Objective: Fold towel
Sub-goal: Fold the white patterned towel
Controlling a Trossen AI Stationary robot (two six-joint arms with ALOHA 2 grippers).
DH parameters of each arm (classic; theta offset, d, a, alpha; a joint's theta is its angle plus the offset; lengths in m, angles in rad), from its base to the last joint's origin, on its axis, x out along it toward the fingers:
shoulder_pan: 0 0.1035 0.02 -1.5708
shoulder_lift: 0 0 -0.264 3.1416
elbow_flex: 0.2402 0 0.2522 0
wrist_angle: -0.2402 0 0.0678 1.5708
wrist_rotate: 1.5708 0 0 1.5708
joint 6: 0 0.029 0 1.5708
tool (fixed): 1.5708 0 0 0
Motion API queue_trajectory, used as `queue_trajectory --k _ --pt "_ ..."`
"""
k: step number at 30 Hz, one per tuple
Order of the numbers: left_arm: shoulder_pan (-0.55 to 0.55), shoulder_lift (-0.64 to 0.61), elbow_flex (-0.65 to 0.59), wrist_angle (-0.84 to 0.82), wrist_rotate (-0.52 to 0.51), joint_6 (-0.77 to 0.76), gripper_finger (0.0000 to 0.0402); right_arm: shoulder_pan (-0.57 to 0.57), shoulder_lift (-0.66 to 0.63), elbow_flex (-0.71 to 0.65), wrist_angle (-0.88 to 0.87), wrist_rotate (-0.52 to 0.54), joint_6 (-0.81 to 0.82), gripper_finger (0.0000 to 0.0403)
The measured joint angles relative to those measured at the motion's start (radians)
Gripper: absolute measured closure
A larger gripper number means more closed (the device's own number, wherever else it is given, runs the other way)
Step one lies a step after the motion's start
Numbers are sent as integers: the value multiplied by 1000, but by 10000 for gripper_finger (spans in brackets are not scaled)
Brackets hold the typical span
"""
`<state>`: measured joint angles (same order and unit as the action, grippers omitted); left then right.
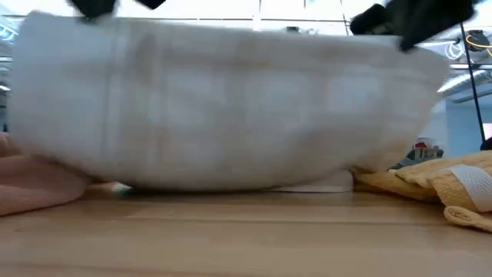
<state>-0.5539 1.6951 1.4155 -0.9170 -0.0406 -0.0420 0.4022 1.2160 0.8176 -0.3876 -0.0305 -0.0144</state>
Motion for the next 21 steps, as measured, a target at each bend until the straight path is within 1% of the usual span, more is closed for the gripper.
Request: queue_trajectory --k 4,7,11,13,14,18,21 --pt "-49 0 -63 109 6 -44 333 62 27 -98 182 -28 60 403" --pt "-74 0 -97 200 2 -74 332 94 69 -127 261 -28 95 403" --pt "-100 2 -167 448 -10 -99 331 125 142 -128 304 -28 108 403" --pt "-116 20 -200 563 -12 -86 331 132 173 -128 310 -29 109 403" --pt "-126 30 -213 580 -13 -81 331 132 186 -128 310 -29 116 403" --pt "-156 92 -220 564 -49 -82 331 130 228 -128 309 -29 154 402" --pt "-168 134 -220 574 -57 -84 330 131 244 -128 307 -24 176 393"
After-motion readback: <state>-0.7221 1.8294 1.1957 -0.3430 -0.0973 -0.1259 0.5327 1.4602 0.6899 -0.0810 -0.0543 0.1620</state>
